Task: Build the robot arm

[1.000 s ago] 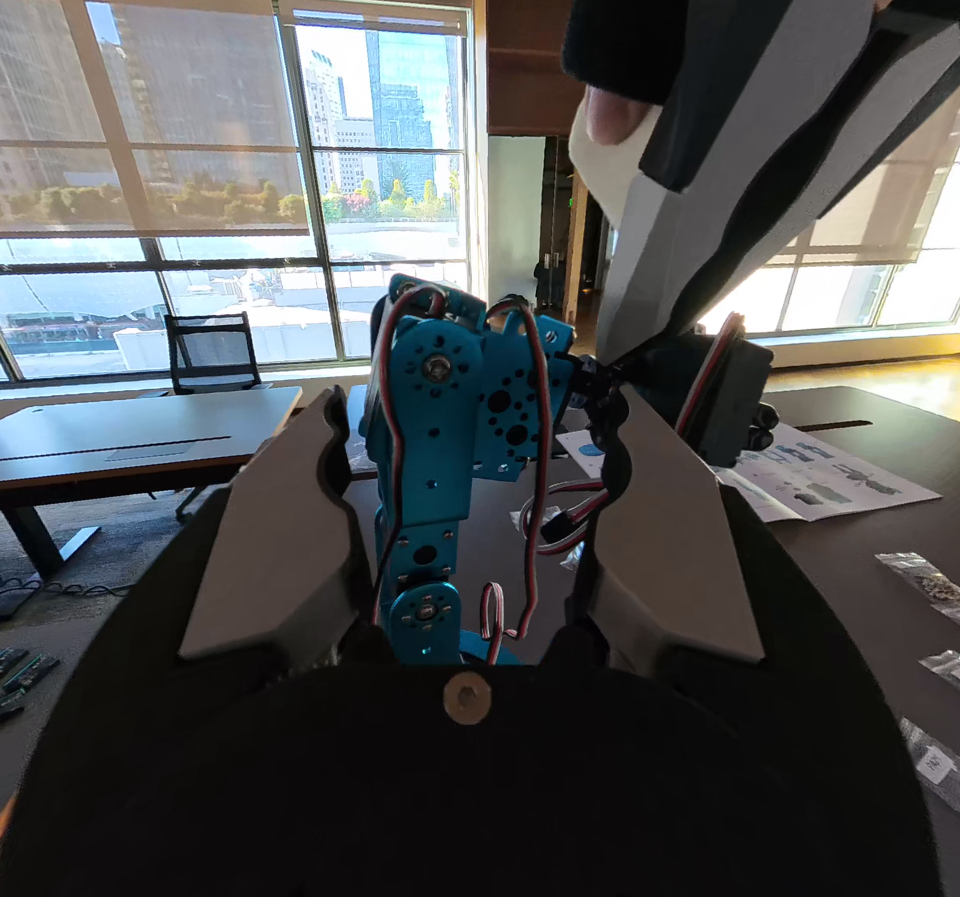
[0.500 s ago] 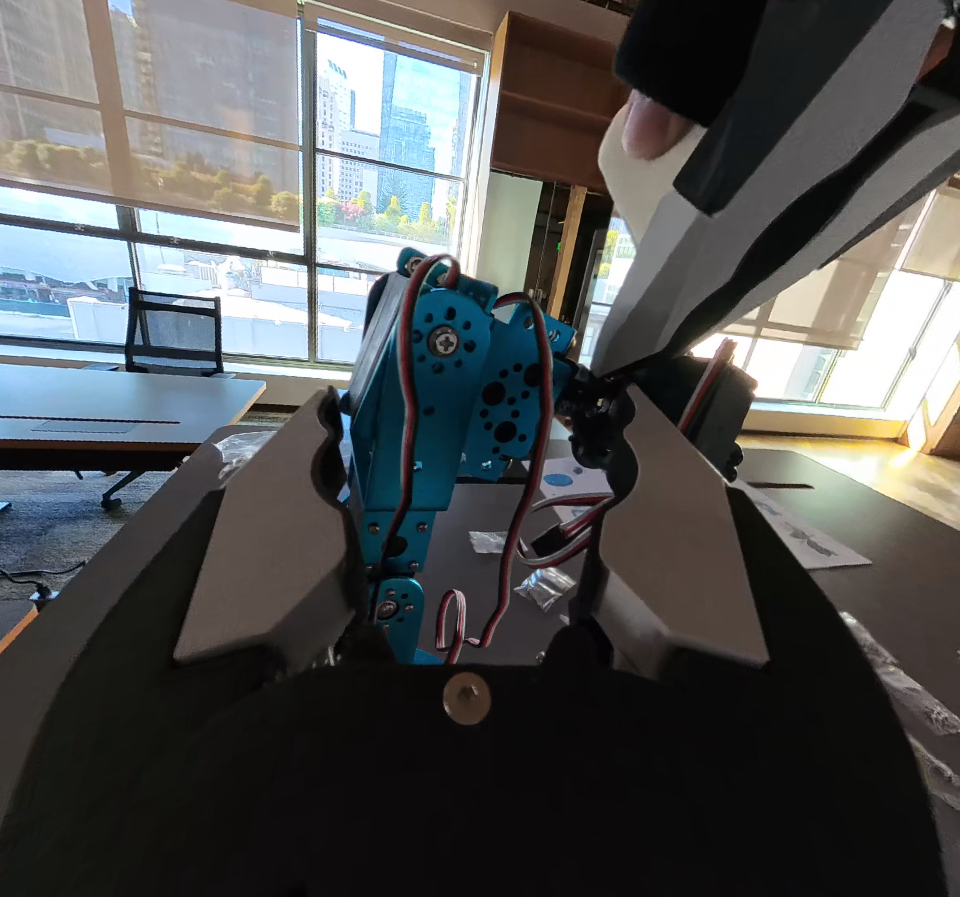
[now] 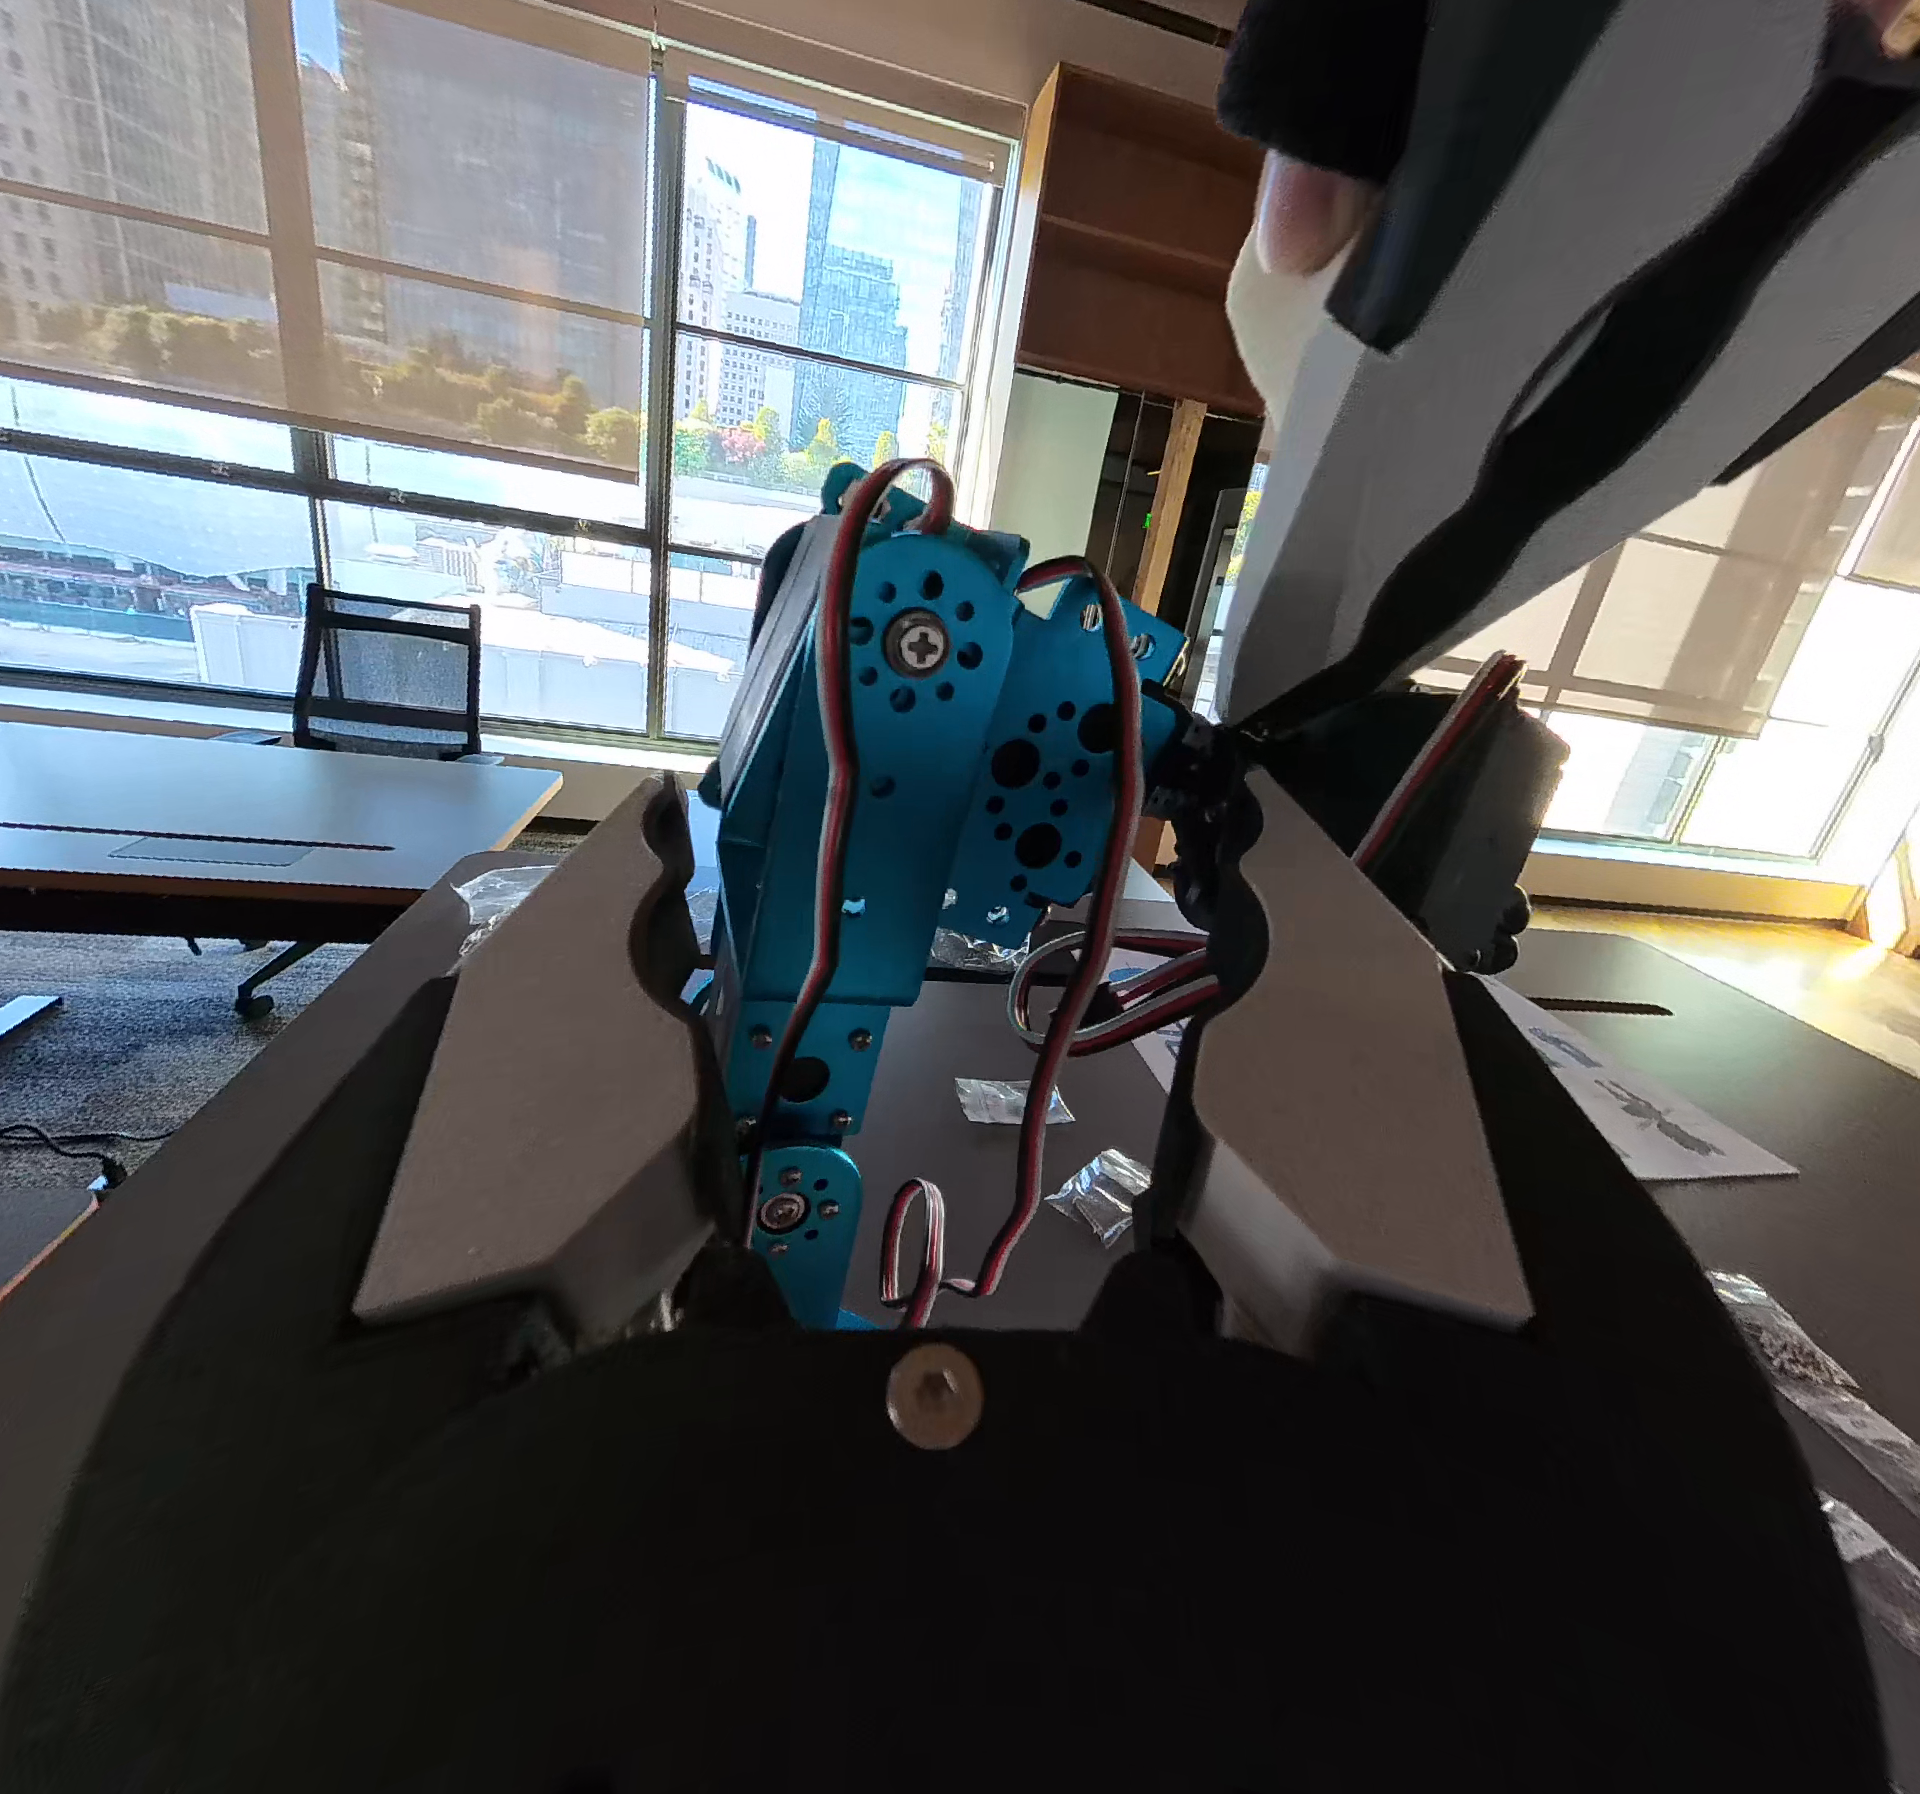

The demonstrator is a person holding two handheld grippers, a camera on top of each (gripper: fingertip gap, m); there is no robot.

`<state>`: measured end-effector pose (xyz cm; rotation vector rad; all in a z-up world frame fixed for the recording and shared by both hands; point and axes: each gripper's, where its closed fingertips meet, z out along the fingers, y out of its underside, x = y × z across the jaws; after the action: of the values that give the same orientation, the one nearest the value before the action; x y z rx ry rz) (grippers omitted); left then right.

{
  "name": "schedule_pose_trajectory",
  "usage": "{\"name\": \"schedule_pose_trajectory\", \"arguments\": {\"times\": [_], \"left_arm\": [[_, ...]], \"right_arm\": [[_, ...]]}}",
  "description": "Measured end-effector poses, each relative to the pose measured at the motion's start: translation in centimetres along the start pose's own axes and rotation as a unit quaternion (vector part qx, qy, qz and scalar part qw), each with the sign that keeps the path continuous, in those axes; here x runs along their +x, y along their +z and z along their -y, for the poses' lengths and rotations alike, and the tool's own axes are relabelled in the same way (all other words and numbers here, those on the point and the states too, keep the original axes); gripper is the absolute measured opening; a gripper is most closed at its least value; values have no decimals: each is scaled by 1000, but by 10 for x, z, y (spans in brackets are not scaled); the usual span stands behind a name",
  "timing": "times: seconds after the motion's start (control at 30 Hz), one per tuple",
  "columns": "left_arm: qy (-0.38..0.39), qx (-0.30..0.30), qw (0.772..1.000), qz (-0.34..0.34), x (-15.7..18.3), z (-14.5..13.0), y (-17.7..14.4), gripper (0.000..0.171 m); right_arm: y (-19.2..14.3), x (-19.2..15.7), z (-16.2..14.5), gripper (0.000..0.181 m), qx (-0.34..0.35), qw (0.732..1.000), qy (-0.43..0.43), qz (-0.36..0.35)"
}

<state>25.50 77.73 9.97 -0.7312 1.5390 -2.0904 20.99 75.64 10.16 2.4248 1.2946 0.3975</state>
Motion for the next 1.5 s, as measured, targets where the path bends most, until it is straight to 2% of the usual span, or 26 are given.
{"name": "schedule_pose_trajectory", "arguments": {"times": [0.17, 0.47, 0.93, 1.23, 1.5], "left_arm": [[7, -7, 1000, 3, 1, -1, 1, 101], [1, 5, 1000, 18, 0, 0, 0, 103], [11, 2, 999, 46, 1, -4, 5, 103], [2, 10, 1000, 25, 4, -4, 7, 100], [-4, 15, 1000, -7, 8, -2, 6, 103]], "right_arm": [[2, -1, -2, 4, 5, 1000, 20, 15], [3, 0, -3, 4, -30, 999, 14, 10], [5, -3, -8, 4, -4, 997, 73, 14], [5, -3, -10, 4, 17, 994, 104, -21], [4, -2, -10, 4, 47, 988, 142, -41]]}}
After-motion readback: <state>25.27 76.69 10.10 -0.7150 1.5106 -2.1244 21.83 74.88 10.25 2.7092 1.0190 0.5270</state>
